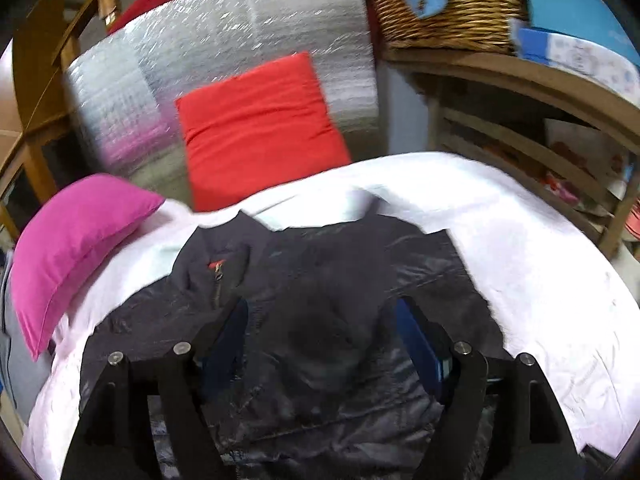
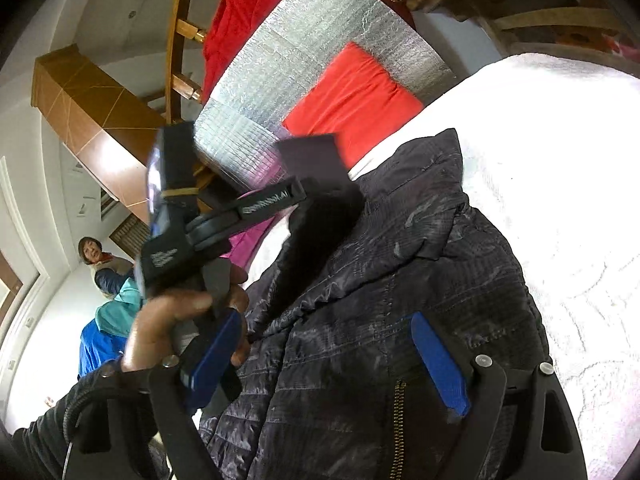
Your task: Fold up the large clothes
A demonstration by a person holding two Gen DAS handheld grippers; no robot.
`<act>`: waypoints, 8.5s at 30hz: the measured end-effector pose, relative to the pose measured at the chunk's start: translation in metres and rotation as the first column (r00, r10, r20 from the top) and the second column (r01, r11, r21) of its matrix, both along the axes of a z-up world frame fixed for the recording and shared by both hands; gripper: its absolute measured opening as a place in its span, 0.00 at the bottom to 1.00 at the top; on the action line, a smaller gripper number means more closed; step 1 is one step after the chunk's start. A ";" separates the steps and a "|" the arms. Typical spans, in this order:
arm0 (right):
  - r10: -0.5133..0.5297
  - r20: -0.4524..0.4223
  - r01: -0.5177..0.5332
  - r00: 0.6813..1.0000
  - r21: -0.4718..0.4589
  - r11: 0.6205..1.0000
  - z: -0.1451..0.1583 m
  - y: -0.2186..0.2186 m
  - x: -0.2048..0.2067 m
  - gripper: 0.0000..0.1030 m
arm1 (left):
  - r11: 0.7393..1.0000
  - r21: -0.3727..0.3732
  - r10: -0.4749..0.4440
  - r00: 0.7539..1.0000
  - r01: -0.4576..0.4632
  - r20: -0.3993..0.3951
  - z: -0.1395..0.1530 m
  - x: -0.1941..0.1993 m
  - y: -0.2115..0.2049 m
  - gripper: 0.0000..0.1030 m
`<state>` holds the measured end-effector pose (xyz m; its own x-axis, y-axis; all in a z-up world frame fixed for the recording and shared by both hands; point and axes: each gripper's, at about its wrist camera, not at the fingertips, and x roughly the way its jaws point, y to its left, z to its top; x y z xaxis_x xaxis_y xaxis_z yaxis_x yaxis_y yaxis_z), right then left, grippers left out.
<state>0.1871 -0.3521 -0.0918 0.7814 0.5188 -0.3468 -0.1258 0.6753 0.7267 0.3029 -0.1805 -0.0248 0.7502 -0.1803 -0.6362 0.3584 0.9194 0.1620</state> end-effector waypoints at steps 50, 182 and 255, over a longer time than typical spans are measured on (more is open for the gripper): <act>-0.058 -0.238 -0.020 0.969 -0.313 0.950 0.036 0.024 0.118 0.76 | 0.734 -0.323 0.505 0.798 -0.597 -0.327 -0.064 0.008 0.367 0.75; -0.124 -0.205 0.024 0.971 -0.429 0.903 0.026 -0.012 0.062 0.88 | 0.934 -0.134 0.302 0.933 -0.330 -0.195 -0.052 -0.061 0.210 0.77; 0.332 -0.307 -0.452 0.892 -0.563 0.692 -0.025 0.167 0.185 0.66 | 0.815 -0.369 0.327 0.881 -0.446 -0.342 -0.098 0.142 0.365 0.12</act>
<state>0.3721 -0.1853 -0.1168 0.4536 0.3966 -0.7981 -0.3989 0.8912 0.2162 0.4453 0.1842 -0.1229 0.6408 -0.2056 -0.7396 -0.0688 0.9442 -0.3221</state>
